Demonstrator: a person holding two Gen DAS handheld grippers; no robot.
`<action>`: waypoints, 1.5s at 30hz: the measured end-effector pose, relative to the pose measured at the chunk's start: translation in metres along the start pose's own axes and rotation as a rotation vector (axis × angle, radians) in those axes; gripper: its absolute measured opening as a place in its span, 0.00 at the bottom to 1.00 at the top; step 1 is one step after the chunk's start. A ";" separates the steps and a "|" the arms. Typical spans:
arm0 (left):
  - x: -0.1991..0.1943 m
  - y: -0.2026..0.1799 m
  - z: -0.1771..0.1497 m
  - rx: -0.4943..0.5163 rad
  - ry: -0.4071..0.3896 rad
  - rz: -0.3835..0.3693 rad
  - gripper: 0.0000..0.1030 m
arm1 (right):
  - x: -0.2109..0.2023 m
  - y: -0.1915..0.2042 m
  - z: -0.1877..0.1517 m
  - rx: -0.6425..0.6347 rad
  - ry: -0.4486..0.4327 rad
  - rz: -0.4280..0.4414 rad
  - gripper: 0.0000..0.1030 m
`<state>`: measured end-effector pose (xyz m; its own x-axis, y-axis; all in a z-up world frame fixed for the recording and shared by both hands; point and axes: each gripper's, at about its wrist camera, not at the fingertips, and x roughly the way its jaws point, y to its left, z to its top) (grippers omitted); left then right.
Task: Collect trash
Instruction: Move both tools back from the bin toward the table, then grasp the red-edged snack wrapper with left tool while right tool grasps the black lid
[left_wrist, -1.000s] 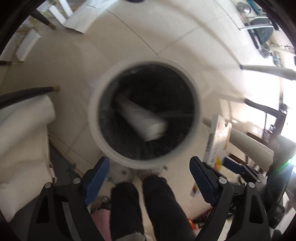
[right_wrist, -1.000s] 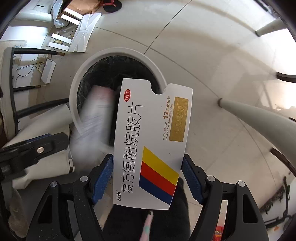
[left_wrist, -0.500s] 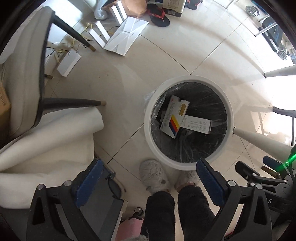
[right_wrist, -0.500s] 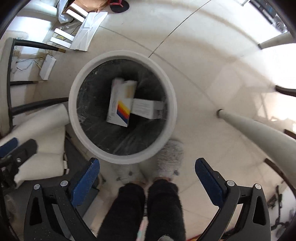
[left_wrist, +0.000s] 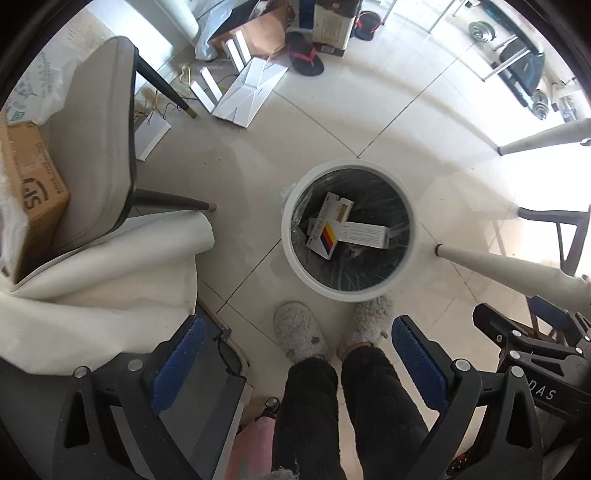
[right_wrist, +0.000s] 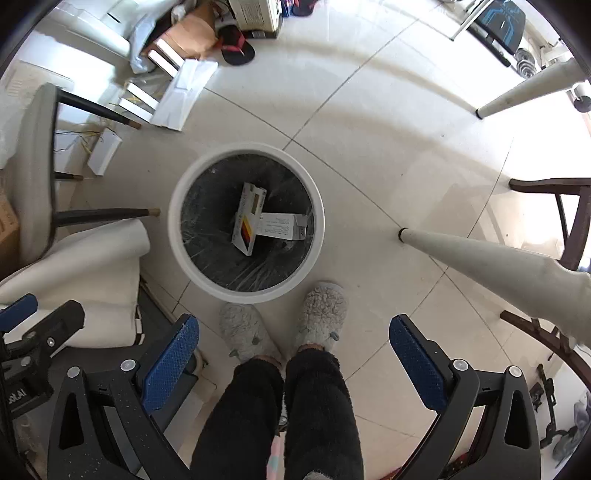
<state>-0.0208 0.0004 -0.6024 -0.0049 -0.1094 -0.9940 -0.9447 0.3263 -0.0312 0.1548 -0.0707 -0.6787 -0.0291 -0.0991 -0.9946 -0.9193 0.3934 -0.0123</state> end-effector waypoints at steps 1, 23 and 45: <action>-0.009 0.000 -0.003 0.002 -0.002 -0.002 1.00 | -0.011 0.000 -0.003 -0.001 -0.007 0.000 1.00; -0.265 -0.017 -0.034 0.057 -0.262 -0.048 1.00 | -0.312 -0.019 -0.076 0.108 -0.183 0.173 1.00; -0.238 -0.142 0.252 -0.406 -0.014 -0.316 0.99 | -0.309 -0.189 0.176 0.387 -0.159 0.064 1.00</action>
<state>0.1973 0.2168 -0.3878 0.3036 -0.1304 -0.9438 -0.9504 -0.1118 -0.2902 0.4070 0.0469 -0.3869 0.0077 0.0669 -0.9977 -0.7015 0.7114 0.0423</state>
